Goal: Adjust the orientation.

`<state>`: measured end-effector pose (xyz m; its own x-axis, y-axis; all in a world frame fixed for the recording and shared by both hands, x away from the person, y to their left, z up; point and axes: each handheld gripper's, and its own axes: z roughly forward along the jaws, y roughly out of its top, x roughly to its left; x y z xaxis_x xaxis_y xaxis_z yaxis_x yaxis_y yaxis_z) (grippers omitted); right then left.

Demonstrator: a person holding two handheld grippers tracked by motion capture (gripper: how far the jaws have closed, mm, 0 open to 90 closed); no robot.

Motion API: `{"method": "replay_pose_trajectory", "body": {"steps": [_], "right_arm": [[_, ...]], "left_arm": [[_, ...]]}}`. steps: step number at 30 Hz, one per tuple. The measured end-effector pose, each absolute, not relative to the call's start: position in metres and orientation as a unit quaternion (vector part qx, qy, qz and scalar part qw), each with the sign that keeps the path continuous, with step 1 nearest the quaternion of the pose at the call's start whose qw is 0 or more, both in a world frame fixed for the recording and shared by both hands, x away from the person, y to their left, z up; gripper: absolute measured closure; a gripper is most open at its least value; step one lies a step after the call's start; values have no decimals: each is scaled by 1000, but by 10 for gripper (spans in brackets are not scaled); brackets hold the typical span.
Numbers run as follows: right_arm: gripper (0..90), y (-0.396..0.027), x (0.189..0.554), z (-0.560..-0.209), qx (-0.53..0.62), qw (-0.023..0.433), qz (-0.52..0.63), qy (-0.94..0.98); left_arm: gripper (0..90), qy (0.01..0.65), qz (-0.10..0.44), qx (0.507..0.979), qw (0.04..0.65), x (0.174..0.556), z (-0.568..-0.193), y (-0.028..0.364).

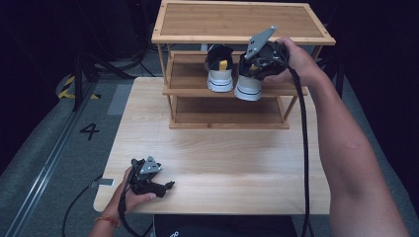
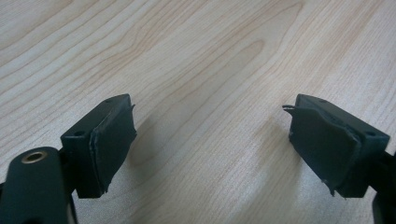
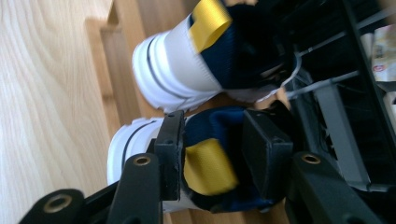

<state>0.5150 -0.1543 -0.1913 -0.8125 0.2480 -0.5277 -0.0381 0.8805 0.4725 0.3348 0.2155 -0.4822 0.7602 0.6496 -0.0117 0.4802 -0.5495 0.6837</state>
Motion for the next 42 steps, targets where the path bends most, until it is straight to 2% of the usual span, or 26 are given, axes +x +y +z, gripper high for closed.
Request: {"method": "replay_pose_trajectory", "body": {"steps": [14, 19, 22, 25, 27, 41, 42], "right_arm": [[472, -198, 470, -199, 119, 341, 358, 861], [405, -212, 455, -211, 155, 332, 396, 842], [328, -215, 450, -225, 176, 317, 411, 837], [283, -214, 451, -239, 197, 307, 417, 832], [224, -214, 457, -248, 235, 286, 438, 819], [192, -202, 493, -278, 310, 241, 419, 819], [148, -200, 499, -283, 315, 235, 408, 824]], "left_arm": [[148, 327, 118, 871, 348, 334, -483, 215], [148, 327, 118, 871, 347, 334, -483, 215], [148, 327, 118, 871, 348, 334, -483, 215], [148, 327, 117, 871, 348, 334, -483, 215], [148, 328, 118, 871, 348, 334, -483, 215], [148, 328, 118, 870, 348, 334, -483, 215], [148, 328, 118, 870, 348, 334, -483, 215]]}}
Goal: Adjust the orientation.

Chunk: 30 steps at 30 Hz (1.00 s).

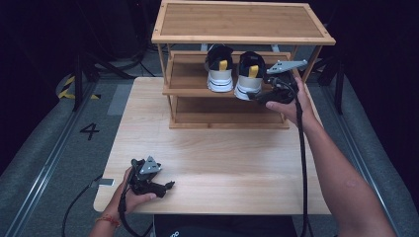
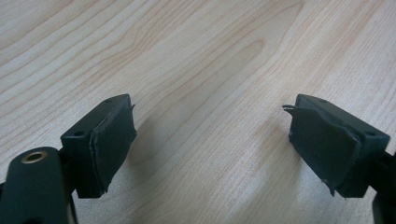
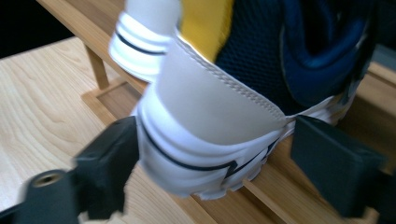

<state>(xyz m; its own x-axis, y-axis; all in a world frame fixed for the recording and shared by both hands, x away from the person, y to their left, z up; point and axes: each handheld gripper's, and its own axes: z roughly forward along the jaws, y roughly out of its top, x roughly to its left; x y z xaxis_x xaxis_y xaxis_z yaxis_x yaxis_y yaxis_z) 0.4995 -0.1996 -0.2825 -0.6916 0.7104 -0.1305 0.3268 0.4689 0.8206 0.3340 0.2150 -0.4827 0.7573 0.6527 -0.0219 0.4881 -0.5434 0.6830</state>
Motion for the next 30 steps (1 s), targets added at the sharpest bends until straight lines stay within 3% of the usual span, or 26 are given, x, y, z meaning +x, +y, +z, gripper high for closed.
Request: {"method": "replay_pose_trajectory", "body": {"steps": [4, 8, 14, 16, 19, 30], "right_arm": [[124, -198, 506, -285, 310, 229, 405, 829], [214, -200, 513, -283, 302, 238, 400, 832], [217, -198, 524, -282, 292, 241, 388, 840], [292, -200, 531, -281, 291, 238, 382, 844], [331, -201, 535, -283, 290, 253, 374, 844], [315, -211, 522, -285, 291, 256, 388, 836]], "left_arm": [[148, 327, 118, 871, 347, 334, -483, 215], [148, 327, 118, 871, 348, 334, -483, 215], [148, 328, 118, 871, 348, 334, -483, 215], [148, 328, 119, 870, 348, 334, -483, 215], [148, 328, 120, 870, 348, 334, -483, 215], [147, 326, 119, 871, 348, 335, -483, 215]]}}
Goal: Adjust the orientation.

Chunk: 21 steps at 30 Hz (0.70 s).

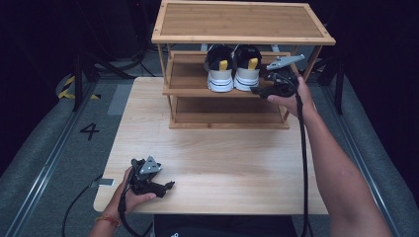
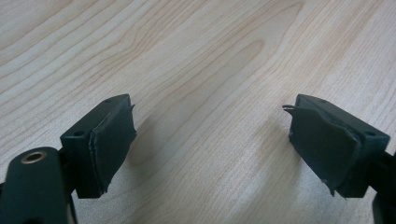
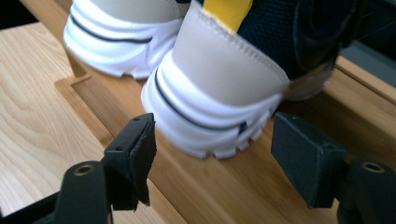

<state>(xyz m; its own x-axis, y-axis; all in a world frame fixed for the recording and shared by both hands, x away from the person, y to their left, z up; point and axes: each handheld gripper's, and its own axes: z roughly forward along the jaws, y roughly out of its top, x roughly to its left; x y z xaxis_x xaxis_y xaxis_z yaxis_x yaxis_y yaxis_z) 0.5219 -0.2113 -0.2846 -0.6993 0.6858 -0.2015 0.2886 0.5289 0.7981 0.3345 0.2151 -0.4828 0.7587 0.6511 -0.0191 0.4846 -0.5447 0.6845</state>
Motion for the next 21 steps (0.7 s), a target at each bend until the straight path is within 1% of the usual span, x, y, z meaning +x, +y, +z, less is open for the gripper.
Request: {"method": "replay_pose_trajectory", "body": {"steps": [5, 7, 13, 21], "right_arm": [[301, -220, 505, -281, 275, 265, 380, 843], [292, -228, 490, -280, 267, 266, 376, 846], [288, -238, 470, -281, 251, 273, 358, 857], [286, -248, 431, -303, 224, 273, 324, 878]], "left_arm": [[147, 326, 120, 871, 348, 334, -483, 215], [147, 326, 120, 871, 348, 334, -483, 215], [148, 326, 120, 871, 348, 334, -483, 215], [148, 326, 120, 871, 348, 334, -483, 215]]}}
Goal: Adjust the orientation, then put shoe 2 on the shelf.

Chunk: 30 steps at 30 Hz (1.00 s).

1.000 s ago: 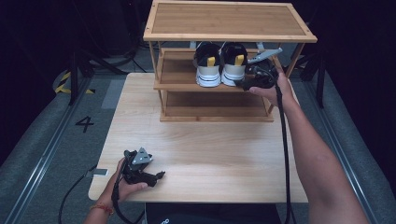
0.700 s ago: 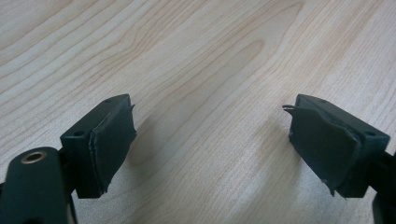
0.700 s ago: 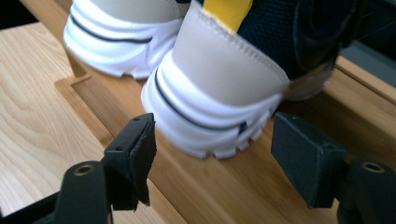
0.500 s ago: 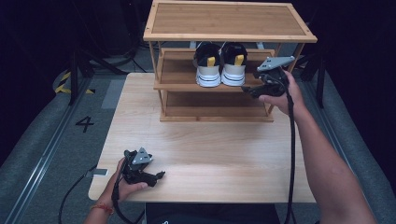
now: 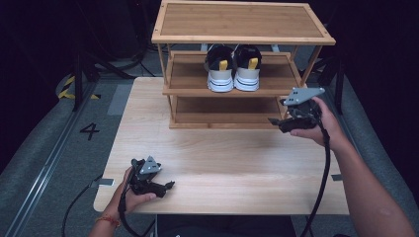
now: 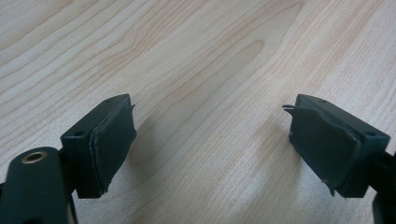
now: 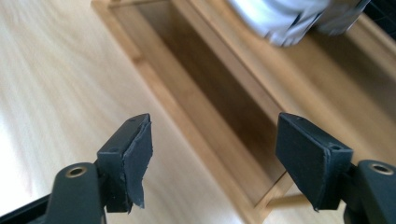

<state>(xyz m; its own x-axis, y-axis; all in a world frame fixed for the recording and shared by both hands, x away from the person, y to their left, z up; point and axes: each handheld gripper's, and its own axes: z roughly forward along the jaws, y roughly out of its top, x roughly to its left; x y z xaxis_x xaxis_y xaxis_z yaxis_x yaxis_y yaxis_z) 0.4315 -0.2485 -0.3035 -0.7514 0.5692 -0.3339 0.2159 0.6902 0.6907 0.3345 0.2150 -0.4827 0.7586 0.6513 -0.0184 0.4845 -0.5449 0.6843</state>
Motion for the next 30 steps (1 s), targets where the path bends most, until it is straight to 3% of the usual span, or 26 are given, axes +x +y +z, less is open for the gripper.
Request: {"method": "replay_pose_trajectory", "body": {"steps": [11, 18, 30], "right_arm": [[281, -279, 399, -360, 250, 260, 297, 884], [280, -323, 379, -414, 285, 230, 326, 872], [271, -382, 348, -465, 372, 196, 359, 834]], "left_arm": [[147, 325, 119, 871, 348, 335, -483, 215], [147, 328, 120, 870, 348, 335, -483, 214], [147, 328, 123, 870, 348, 335, -483, 214]]}}
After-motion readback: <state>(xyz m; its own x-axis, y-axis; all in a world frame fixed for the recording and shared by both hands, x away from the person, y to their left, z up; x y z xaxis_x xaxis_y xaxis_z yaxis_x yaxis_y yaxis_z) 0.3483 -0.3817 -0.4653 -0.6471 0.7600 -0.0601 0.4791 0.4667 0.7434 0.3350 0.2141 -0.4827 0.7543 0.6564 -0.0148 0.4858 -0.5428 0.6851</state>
